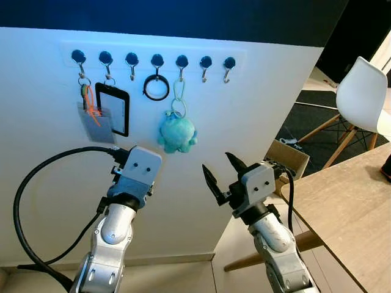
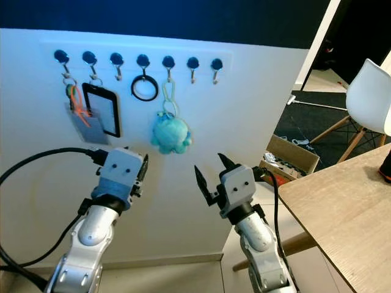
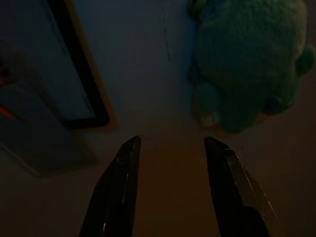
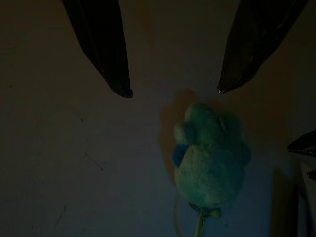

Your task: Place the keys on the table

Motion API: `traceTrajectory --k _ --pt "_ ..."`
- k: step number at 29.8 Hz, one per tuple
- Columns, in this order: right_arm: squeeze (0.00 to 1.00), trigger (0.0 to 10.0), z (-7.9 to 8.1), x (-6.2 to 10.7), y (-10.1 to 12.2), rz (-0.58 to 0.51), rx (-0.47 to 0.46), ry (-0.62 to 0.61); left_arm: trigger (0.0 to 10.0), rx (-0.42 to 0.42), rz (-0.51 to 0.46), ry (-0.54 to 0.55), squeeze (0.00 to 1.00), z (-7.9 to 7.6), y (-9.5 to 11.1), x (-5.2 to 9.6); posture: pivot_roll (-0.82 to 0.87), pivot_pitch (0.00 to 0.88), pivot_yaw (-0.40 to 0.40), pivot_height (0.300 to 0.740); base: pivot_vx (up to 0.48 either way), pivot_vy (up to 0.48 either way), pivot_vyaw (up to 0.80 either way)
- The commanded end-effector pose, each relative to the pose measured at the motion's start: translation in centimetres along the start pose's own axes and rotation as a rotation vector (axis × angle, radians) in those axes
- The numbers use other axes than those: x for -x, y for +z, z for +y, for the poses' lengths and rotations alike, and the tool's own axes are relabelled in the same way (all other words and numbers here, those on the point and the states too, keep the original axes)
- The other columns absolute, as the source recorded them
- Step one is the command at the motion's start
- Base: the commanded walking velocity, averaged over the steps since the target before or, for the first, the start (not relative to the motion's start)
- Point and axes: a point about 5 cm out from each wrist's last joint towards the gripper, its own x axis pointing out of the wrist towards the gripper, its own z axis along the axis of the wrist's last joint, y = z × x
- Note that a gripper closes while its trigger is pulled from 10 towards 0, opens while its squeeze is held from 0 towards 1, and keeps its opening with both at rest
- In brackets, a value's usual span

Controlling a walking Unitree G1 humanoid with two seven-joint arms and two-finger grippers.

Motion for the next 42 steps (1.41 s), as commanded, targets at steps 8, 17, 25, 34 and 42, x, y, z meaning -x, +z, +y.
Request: traceTrajectory --k 8,17,25,34,42 --pt "0.00 10.0 -0.9 -0.3 -0.1 -0.006 0.023 -0.038 10.0 0.057 -0.016 -0.046 0.00 -1.6 0.5 -0.8 0.07 0.099 -0.056 0.740 0.000 0.000 0.00" --pt "0.00 10.0 -0.9 -0.3 0.0 -0.003 0.038 -0.023 10.0 0.064 -0.043 -0.032 0.00 -1.3 0.8 -0.7 0.08 0.097 -0.054 0.740 0.000 0.000 0.00" --pt "0.00 10.0 -0.5 -0.3 -0.6 0.003 0.033 -0.025 10.0 0.056 -0.050 -0.039 0.00 -1.3 0.6 -0.8 0.10 0.039 -0.054 0.740 0.000 0.000 0.00" --pt "0.00 10.0 -0.5 -0.4 -0.8 0.004 0.035 -0.027 10.0 0.050 -0.063 -0.047 0.00 -1.5 0.6 -0.8 0.09 0.022 -0.046 0.740 0.000 0.000 0.00" --pt "0.00 10.0 -0.2 -0.6 -1.3 0.012 0.017 -0.031 10.0 0.052 -0.073 -0.042 0.00 -1.7 0.5 -1.0 0.09 0.000 -0.067 0.740 0.000 0.000 0.00"
